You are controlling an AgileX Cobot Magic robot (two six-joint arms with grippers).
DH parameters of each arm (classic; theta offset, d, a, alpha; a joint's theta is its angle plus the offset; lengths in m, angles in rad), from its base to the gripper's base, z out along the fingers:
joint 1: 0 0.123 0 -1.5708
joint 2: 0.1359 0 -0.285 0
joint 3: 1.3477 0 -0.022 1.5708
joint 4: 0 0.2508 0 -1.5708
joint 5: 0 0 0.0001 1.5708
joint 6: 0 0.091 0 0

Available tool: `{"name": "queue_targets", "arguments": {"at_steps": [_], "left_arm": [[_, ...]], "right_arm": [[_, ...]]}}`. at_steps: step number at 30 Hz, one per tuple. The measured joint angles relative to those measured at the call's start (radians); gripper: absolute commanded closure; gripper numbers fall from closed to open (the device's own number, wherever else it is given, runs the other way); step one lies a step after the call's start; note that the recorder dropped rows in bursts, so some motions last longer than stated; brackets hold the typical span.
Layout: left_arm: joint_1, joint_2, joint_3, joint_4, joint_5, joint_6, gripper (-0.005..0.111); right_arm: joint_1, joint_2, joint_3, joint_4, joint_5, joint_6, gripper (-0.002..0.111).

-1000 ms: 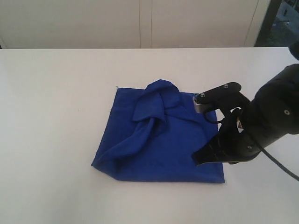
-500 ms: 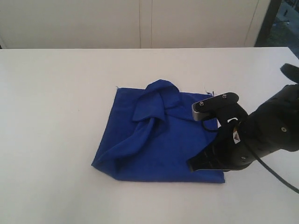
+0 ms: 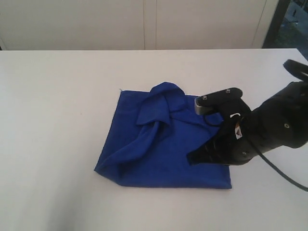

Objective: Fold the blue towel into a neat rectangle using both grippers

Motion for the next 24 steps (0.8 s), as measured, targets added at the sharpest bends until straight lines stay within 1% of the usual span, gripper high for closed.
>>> {"name": "queue_targets", "arguments": {"at_steps": [4, 7, 12, 14, 16, 18, 21, 24], "left_arm": [[0.000, 0.132, 0.000, -0.037, -0.047, 0.057, 0.107], [0.000, 0.221, 0.000, -0.111, -0.104, 0.129, 0.107], [0.000, 0.364, 0.000, -0.339, -0.180, 0.347, 0.107], [0.000, 0.413, -0.007, -0.432, -0.191, 0.432, 0.107], [0.000, 0.465, -0.031, -0.505, -0.197, 0.512, 0.107], [0.000, 0.510, -0.060, -0.549, -0.201, 0.557, 0.107], [0.000, 0.580, -0.119, -0.601, -0.205, 0.598, 0.107], [-0.009, 0.651, -0.186, -0.625, -0.209, 0.612, 0.107]], "right_arm": [[-0.048, 0.002, -0.052, 0.000, -0.011, 0.000, 0.108], [-0.082, 0.013, -0.091, 0.000, -0.035, 0.000, 0.108], [-0.125, 0.063, -0.174, 0.000, -0.049, 0.000, 0.108], [-0.138, 0.097, -0.213, 0.000, -0.051, 0.000, 0.108], [-0.151, 0.135, -0.253, 0.000, -0.049, 0.000, 0.108], [-0.164, 0.169, -0.286, 0.001, -0.046, -0.004, 0.108], [-0.188, 0.238, -0.351, 0.051, -0.033, -0.060, 0.108], [-0.221, 0.306, -0.413, 0.206, 0.004, -0.214, 0.108]]}}
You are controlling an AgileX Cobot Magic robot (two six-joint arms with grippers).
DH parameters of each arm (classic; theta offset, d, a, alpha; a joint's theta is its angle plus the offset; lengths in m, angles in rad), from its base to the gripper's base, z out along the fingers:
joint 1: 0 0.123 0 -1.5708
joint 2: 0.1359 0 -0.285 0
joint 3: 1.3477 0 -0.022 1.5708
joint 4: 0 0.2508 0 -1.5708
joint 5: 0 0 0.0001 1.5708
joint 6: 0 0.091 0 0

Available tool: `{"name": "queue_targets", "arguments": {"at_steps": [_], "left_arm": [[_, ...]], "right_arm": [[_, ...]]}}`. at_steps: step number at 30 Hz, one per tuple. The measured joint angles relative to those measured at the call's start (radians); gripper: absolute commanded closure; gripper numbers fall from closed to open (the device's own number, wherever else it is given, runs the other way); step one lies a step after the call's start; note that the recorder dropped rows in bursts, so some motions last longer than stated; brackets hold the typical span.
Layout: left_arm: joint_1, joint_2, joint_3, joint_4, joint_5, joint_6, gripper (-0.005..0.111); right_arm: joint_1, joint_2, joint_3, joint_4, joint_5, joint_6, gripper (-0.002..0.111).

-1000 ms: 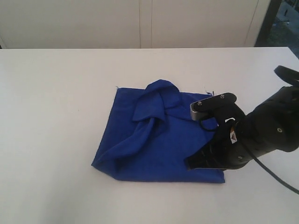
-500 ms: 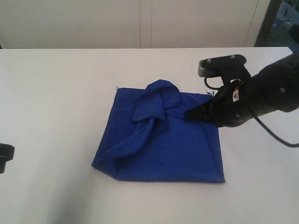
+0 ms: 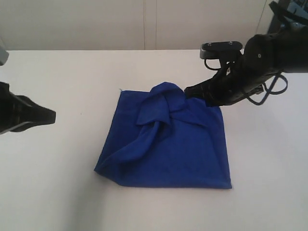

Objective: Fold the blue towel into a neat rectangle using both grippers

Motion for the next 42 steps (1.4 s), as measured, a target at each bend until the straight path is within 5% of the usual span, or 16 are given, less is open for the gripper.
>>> {"name": "queue_targets", "arguments": {"at_steps": [5, 12, 21, 42], "left_arm": [[-0.080, 0.111, -0.085, -0.024, -0.060, 0.006, 0.107], [-0.185, 0.285, -0.172, -0.078, -0.139, 0.008, 0.107], [-0.196, 0.398, -0.198, -0.127, -0.160, 0.010, 0.107], [-0.196, 0.409, -0.198, -0.129, -0.166, 0.010, 0.107]], "right_arm": [[-0.066, 0.107, -0.082, 0.358, 0.042, -0.272, 0.108], [-0.090, 0.190, -0.162, 0.529, 0.046, -0.402, 0.107], [-0.090, 0.252, -0.214, 0.587, 0.052, -0.420, 0.082], [-0.045, 0.315, -0.232, 0.653, -0.039, -0.420, 0.082]]}}
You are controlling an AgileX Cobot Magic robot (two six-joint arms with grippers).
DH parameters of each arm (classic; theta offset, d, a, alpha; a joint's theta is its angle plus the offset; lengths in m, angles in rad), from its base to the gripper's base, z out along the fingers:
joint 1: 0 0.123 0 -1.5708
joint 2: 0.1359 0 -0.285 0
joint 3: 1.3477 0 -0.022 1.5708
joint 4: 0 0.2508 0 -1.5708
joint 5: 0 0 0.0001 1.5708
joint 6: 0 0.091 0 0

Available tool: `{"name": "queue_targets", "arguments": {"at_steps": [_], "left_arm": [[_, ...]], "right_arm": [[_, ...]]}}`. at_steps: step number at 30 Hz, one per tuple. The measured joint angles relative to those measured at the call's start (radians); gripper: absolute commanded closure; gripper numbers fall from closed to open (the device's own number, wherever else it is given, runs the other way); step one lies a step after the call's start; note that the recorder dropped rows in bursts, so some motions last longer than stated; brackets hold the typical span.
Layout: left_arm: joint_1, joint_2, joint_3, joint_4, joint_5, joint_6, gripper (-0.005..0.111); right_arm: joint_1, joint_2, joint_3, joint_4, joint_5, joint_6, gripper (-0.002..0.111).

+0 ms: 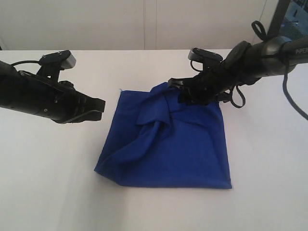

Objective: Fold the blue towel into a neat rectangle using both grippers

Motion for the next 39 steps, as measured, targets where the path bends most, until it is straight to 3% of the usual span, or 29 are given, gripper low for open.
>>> {"name": "queue_targets", "arguments": {"at_steps": [39], "left_arm": [[0.000, 0.000, 0.000, 0.000, 0.003, 0.000, 0.107]], "right_arm": [[0.000, -0.002, 0.000, -0.052, 0.053, 0.101, 0.082]]}}
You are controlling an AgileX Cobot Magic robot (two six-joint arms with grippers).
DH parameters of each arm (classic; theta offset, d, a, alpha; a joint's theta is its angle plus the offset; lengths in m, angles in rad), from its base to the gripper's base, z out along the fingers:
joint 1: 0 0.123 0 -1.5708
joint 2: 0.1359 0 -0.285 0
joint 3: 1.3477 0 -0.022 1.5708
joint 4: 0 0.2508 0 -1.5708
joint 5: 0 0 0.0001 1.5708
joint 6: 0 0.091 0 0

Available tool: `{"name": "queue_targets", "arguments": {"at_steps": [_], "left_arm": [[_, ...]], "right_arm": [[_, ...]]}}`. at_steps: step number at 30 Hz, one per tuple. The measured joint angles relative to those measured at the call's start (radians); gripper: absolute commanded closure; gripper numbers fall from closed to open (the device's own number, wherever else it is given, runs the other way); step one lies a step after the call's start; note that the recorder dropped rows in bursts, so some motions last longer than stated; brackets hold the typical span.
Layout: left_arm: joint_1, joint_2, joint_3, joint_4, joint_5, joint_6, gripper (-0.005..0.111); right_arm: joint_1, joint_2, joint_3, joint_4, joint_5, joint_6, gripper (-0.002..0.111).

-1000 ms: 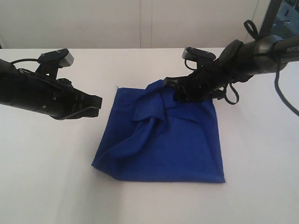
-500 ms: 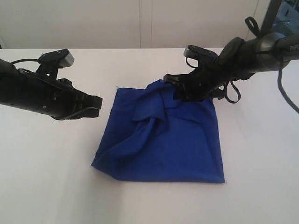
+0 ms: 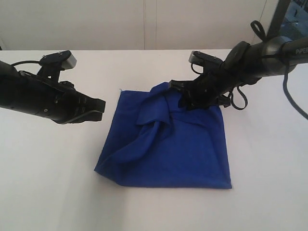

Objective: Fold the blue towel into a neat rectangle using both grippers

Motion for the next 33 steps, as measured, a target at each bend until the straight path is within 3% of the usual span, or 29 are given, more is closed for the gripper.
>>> {"name": "queue_targets", "arguments": {"at_steps": [22, 29, 33], "left_arm": [[0.000, 0.000, 0.000, 0.000, 0.002, 0.000, 0.107], [0.000, 0.000, 0.000, 0.000, 0.002, 0.000, 0.107], [0.000, 0.000, 0.000, 0.000, 0.002, 0.000, 0.107]], "right_arm": [[0.000, -0.011, 0.000, -0.117, 0.040, 0.132, 0.082], [0.000, 0.003, 0.000, -0.103, 0.024, 0.134, 0.108], [0.000, 0.003, 0.000, -0.101, 0.011, 0.123, 0.108]]}}
